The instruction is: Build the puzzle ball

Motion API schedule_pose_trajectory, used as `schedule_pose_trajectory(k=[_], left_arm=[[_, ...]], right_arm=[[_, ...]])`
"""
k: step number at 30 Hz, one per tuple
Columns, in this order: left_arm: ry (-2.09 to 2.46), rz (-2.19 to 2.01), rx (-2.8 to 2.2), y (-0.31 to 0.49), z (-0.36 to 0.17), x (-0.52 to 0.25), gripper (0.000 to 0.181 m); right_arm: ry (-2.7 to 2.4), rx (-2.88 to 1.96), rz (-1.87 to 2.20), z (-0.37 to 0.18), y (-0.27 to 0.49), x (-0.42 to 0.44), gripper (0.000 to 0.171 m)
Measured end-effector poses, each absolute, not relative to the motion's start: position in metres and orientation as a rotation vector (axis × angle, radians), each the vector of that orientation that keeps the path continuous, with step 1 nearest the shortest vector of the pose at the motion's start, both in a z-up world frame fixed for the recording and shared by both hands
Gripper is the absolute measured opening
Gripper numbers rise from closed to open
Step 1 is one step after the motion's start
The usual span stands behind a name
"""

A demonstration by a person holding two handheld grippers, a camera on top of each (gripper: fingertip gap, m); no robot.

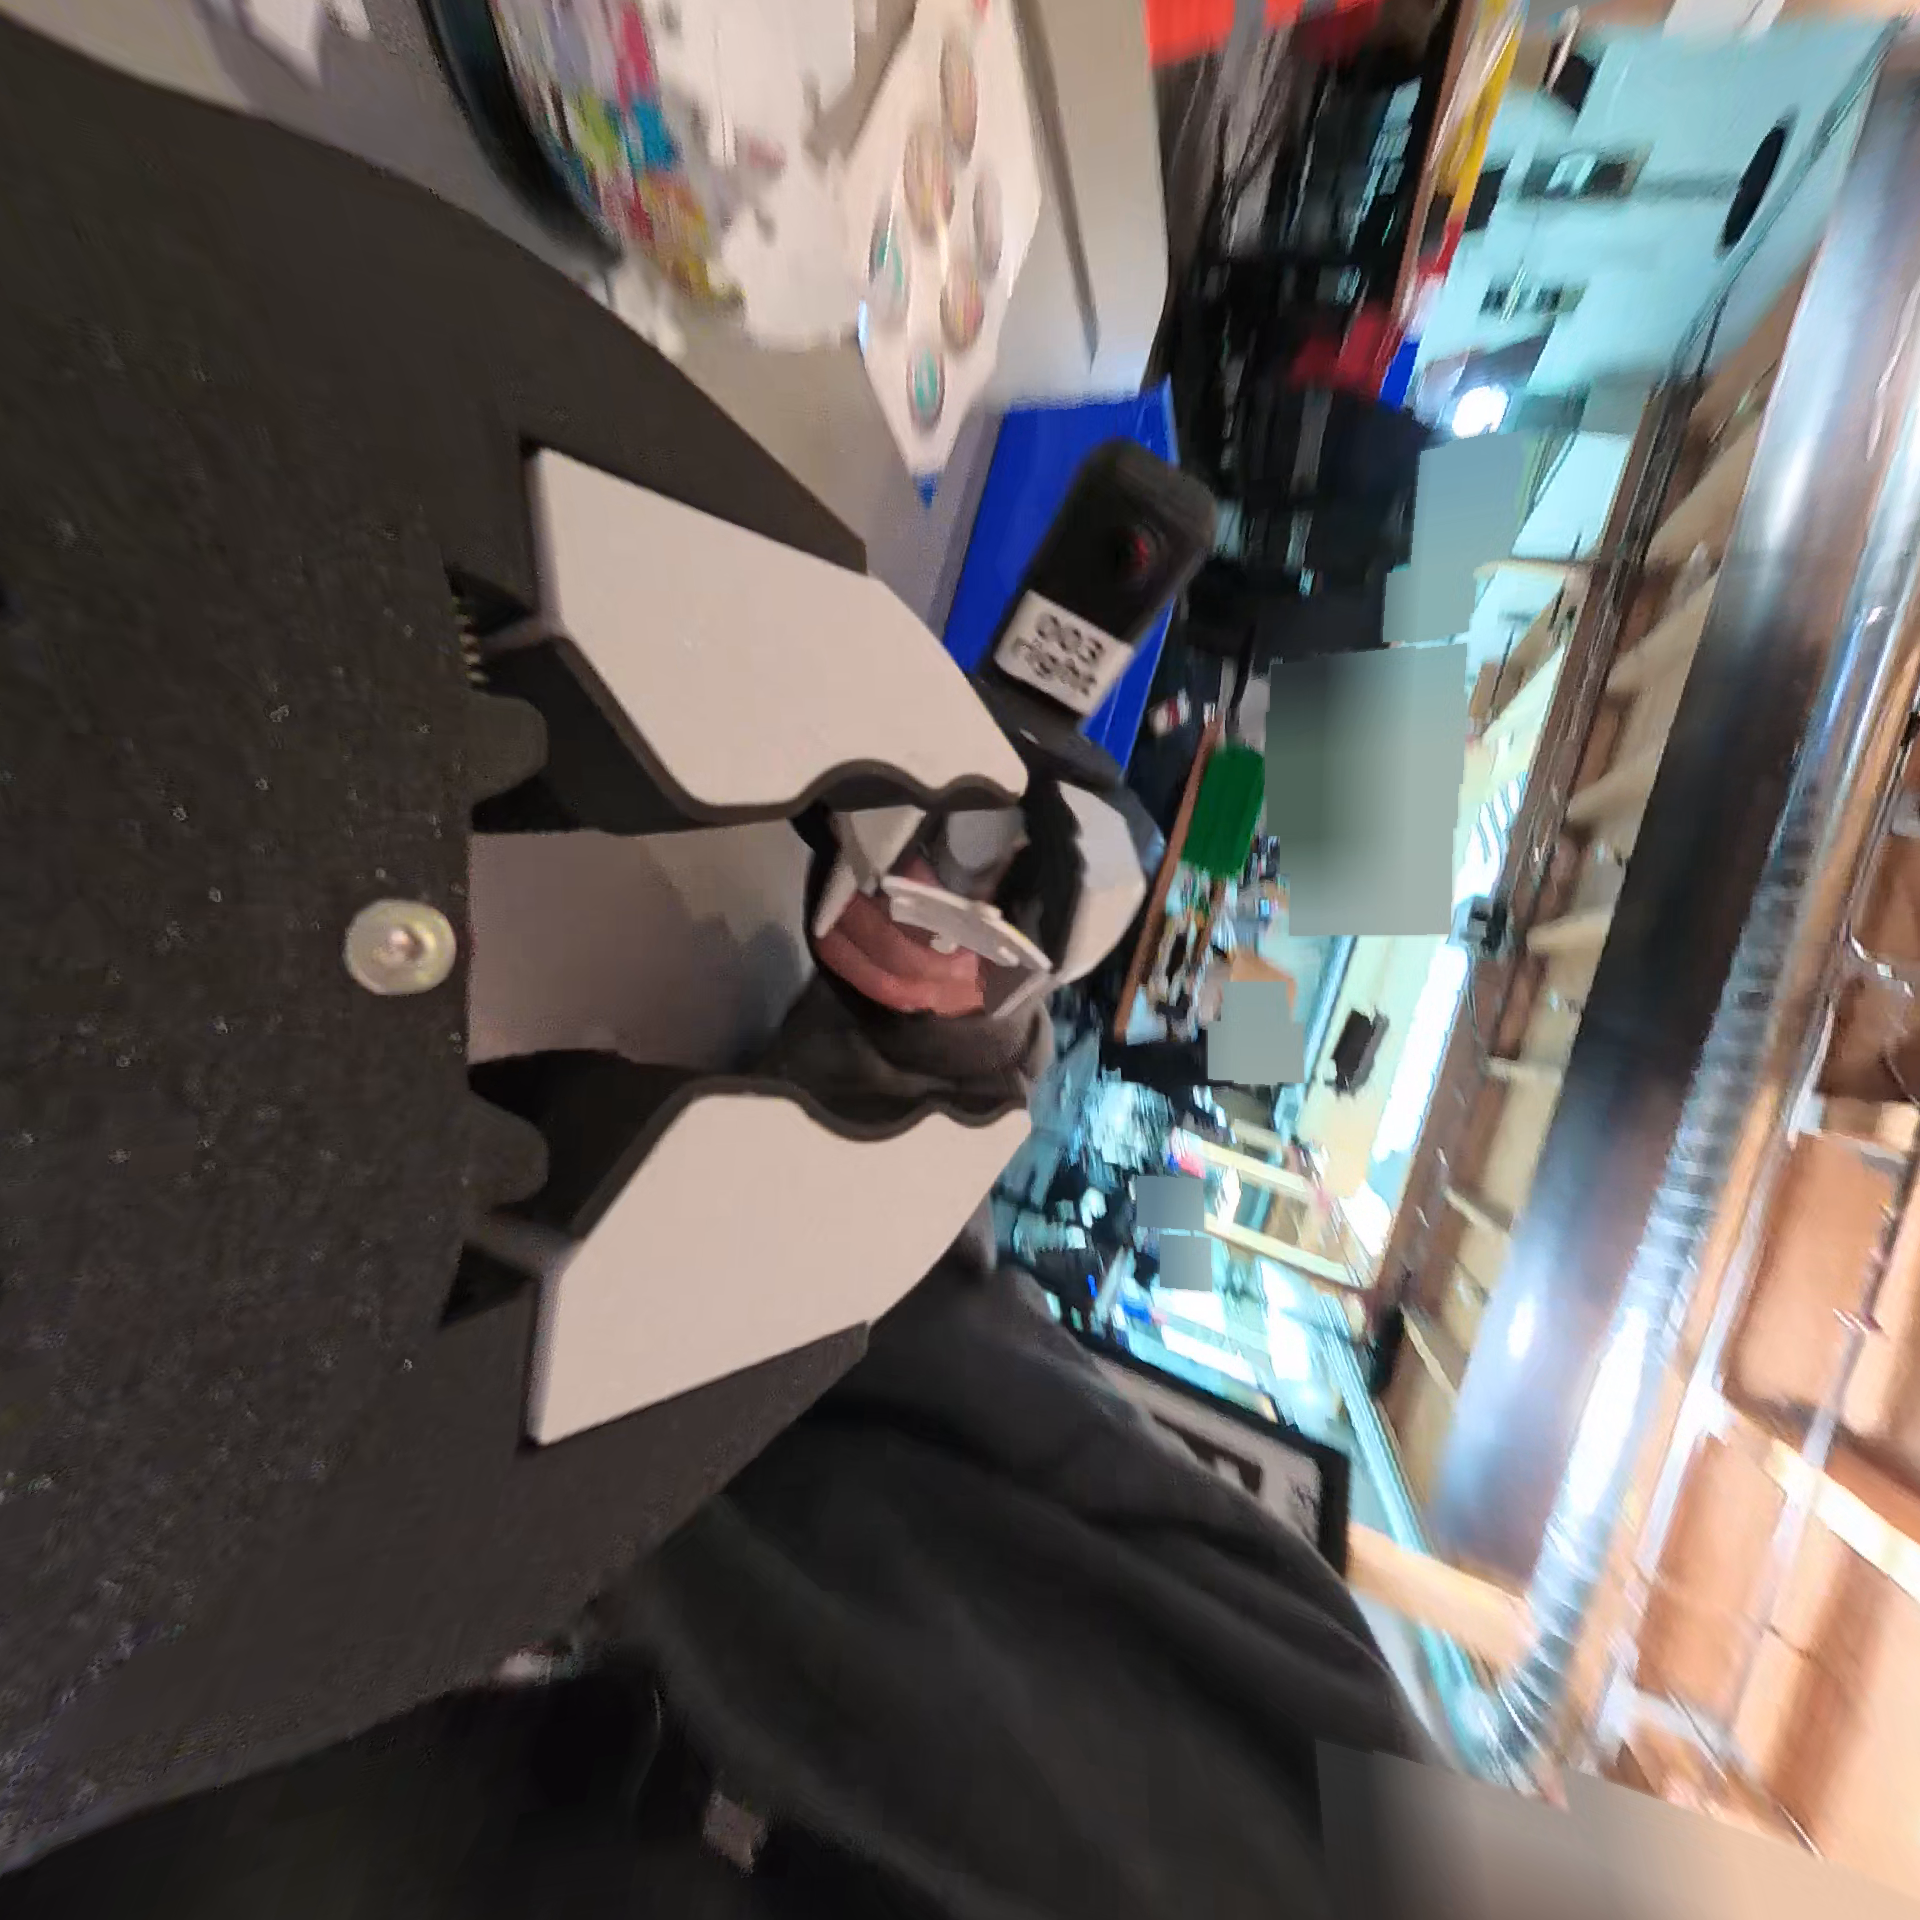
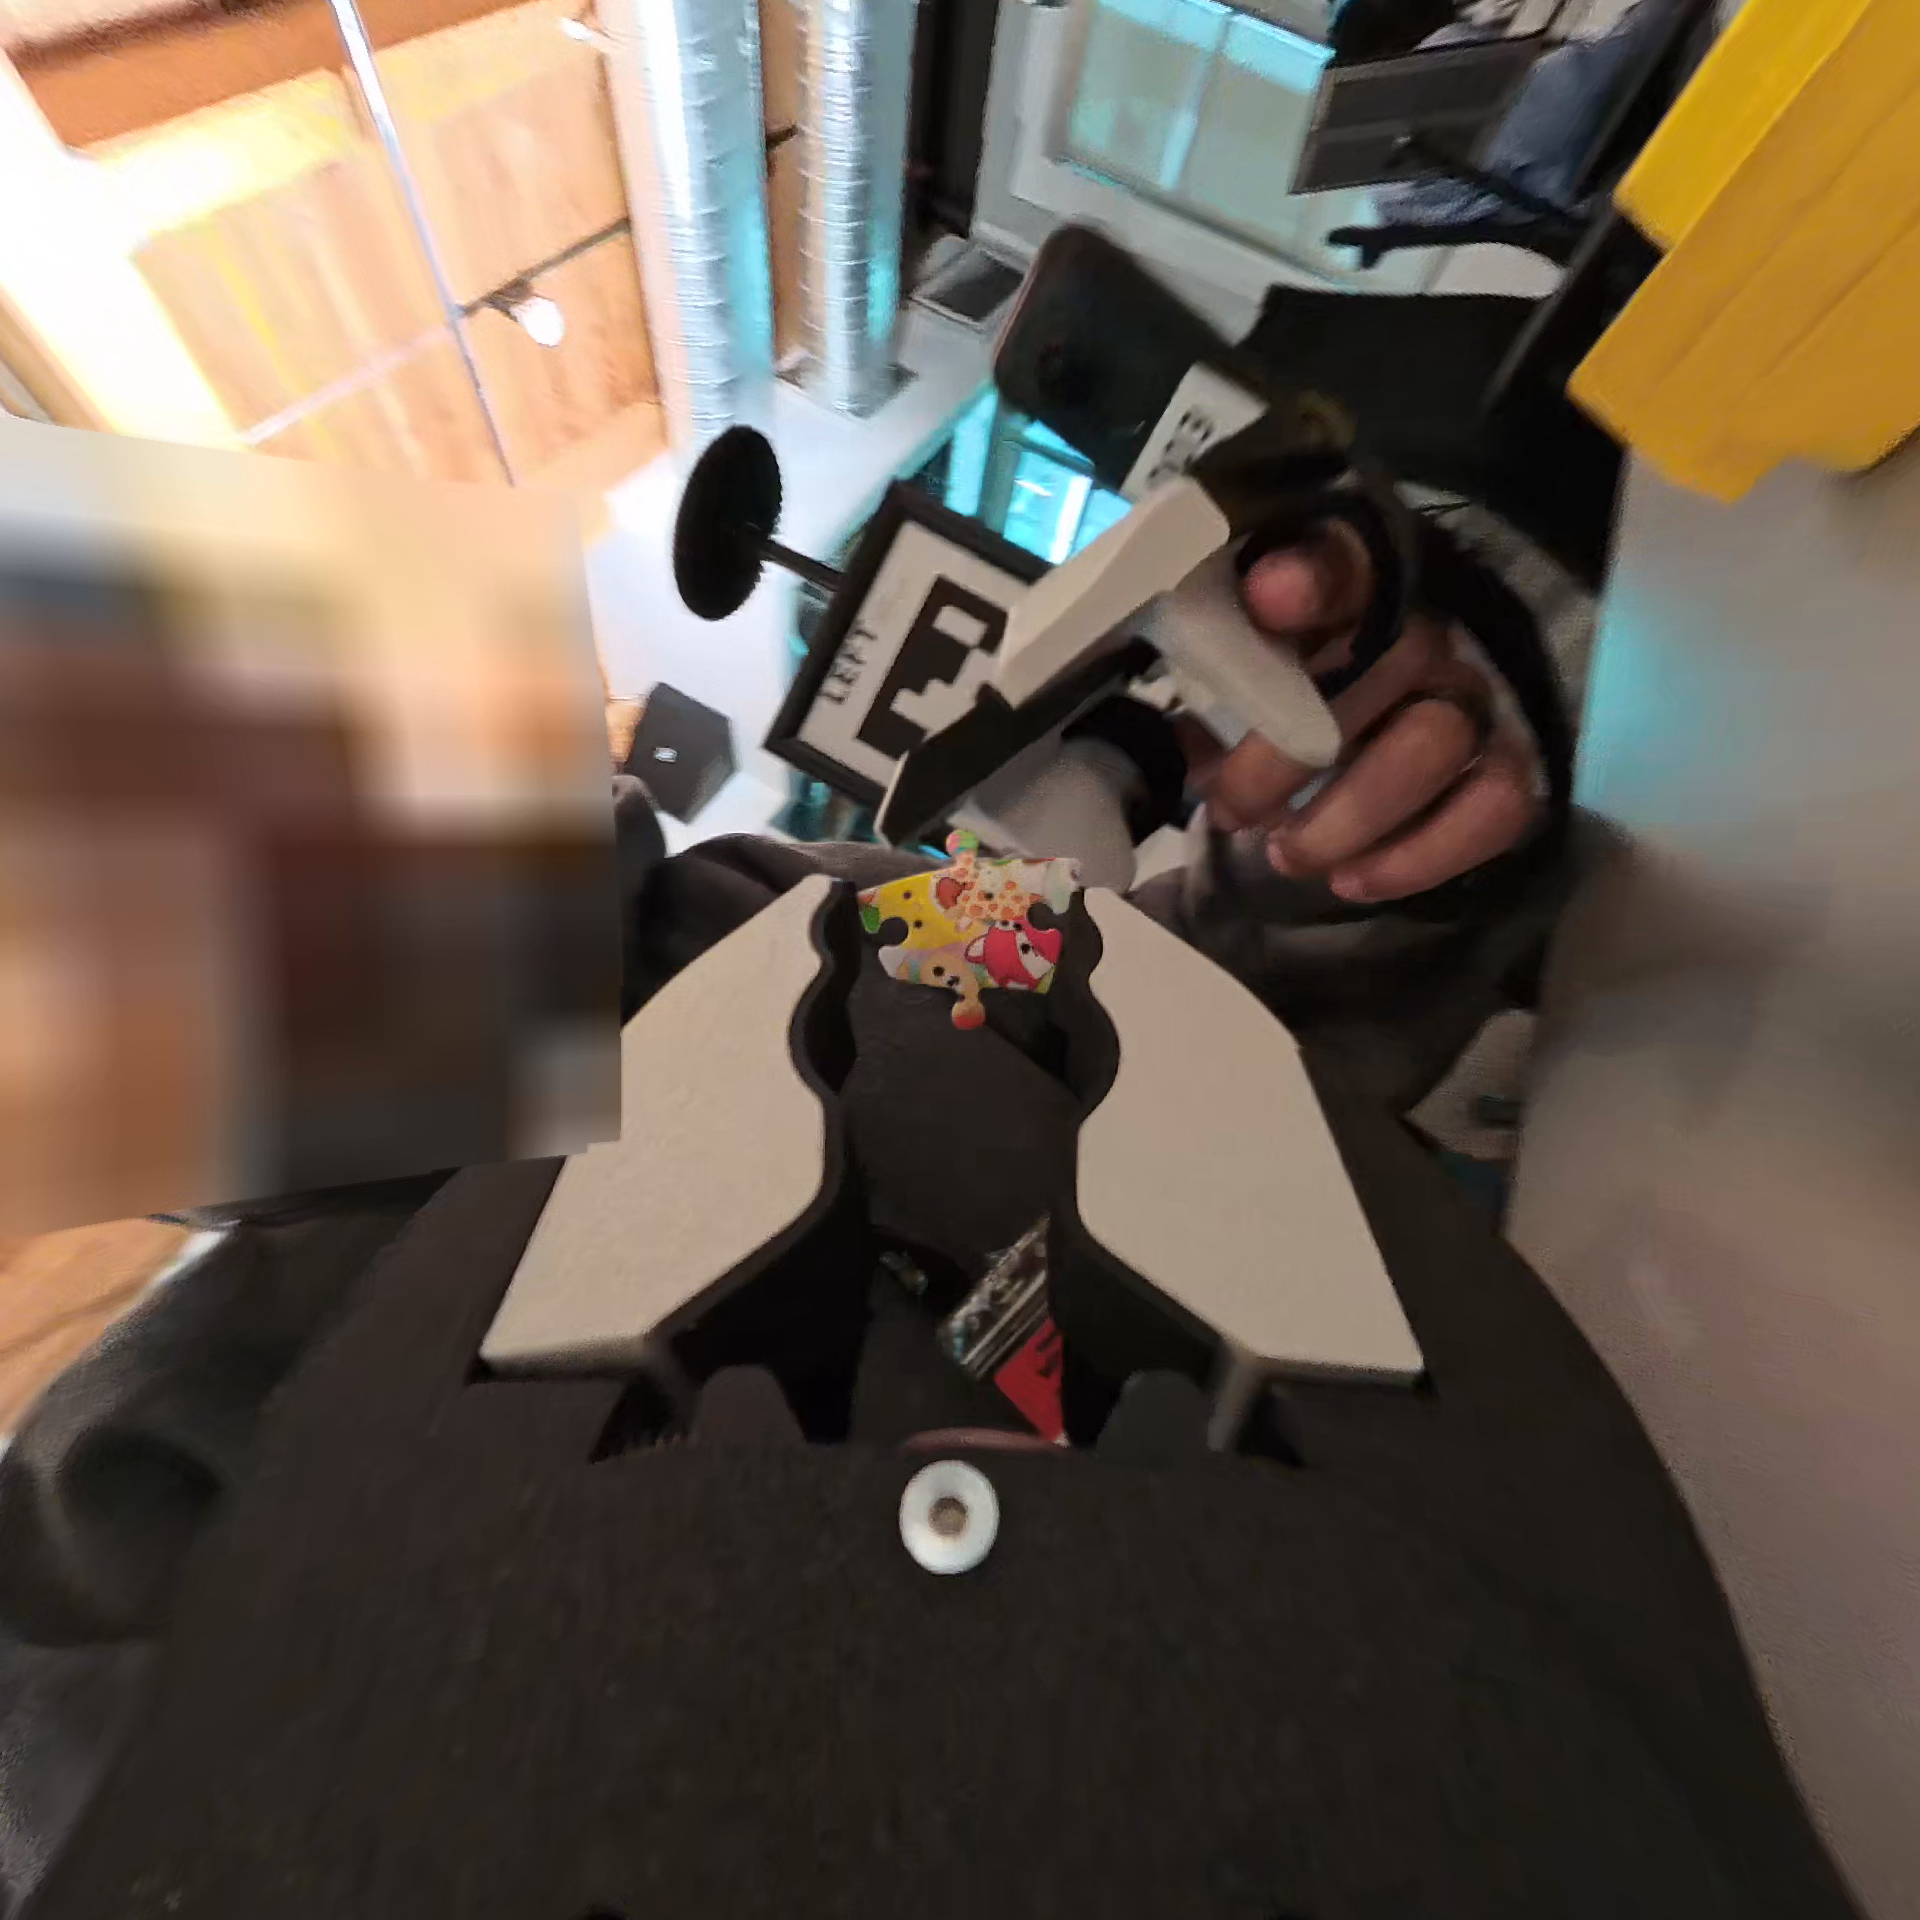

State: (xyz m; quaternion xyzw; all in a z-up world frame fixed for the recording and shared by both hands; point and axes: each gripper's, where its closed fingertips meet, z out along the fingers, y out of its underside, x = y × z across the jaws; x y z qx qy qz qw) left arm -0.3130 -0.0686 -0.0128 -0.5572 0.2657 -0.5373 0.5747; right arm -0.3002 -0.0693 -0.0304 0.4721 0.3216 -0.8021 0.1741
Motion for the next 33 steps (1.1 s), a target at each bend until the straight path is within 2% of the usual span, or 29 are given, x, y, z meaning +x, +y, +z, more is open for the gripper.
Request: schedule_pose_trajectory(k=[3, 9, 10, 12, 13, 15, 19, 23, 27, 33], left_arm=[[0.662, -1.372, -1.319, -0.082, -0.017, -0.303, 0.047], [0.760, -1.283, -1.486, -0.089, -0.050, -0.280, 0.037], [0.768, -1.268, -1.518, -0.088, -0.056, -0.277, 0.033], [0.791, -1.236, -1.573, -0.085, -0.065, -0.274, 0.008], [0.772, -1.226, -1.603, -0.083, -0.067, -0.275, 0.005], [0.725, -1.184, -1.671, -0.075, -0.074, -0.279, 0.002], [0.483, -1.123, -1.676, -0.054, -0.070, -0.300, 0.002], [0.215, -1.145, -1.625, -0.041, -0.067, -0.316, 0.002], [0.148, -1.254, -1.586, -0.042, -0.066, -0.311, 0.002], [0.154, -1.270, -1.596, -0.042, -0.068, -0.305, 0.002]], right_arm=[[0.824, 1.254, -2.314, -0.035, -0.086, -0.292, 0.038], [0.801, 1.280, -2.329, -0.046, -0.092, -0.282, 0.038], [0.818, 1.296, -2.327, -0.048, -0.093, -0.282, 0.038], [0.821, 1.327, -2.312, -0.055, -0.094, -0.284, 0.038], [0.778, 1.332, -2.314, -0.056, -0.089, -0.284, 0.038], [0.778, 1.384, -2.330, -0.065, -0.079, -0.284, 0.032], [0.916, 1.675, -2.423, -0.082, -0.045, -0.286, 0.033], [1.189, 1.917, -2.609, -0.068, -0.026, -0.293, 0.023], [1.505, 2.082, -2.540, -0.070, -0.030, -0.299, 0.020], [1.602, 2.090, -2.522, -0.068, -0.034, -0.299, 0.021]])
